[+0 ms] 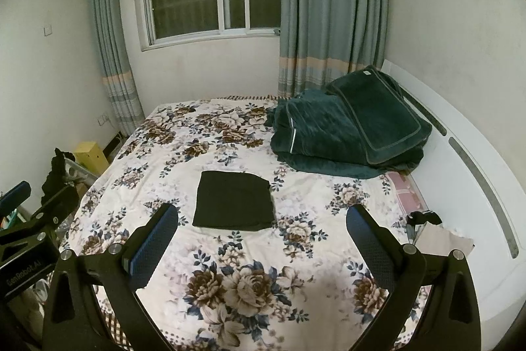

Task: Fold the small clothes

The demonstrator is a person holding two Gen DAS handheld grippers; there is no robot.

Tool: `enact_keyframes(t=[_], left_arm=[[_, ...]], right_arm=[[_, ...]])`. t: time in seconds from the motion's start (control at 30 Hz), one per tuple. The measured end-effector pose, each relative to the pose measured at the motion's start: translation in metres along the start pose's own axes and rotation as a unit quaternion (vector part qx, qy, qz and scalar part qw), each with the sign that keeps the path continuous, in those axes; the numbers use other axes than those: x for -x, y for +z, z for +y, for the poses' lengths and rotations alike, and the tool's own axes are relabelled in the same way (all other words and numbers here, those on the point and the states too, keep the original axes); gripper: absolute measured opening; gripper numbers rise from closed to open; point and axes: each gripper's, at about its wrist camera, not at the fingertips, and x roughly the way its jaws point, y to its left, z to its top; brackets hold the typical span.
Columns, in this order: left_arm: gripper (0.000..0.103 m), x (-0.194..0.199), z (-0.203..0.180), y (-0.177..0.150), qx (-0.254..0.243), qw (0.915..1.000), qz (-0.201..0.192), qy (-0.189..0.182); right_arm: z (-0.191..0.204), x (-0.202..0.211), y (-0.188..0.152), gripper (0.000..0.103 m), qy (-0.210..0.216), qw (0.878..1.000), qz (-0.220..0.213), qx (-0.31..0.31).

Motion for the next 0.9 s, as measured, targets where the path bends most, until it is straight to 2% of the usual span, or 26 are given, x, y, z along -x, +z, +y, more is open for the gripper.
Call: enact_keyframes(t=[0.9], left_arm=[[0.103,-0.0004,-0.0021,-0.0004,-0.002,1.0,-0.002,0.003]], right_arm=[[0.0017,0.0005,-0.0001,0.103,-0.001,1.0,0.0,-0.002]])
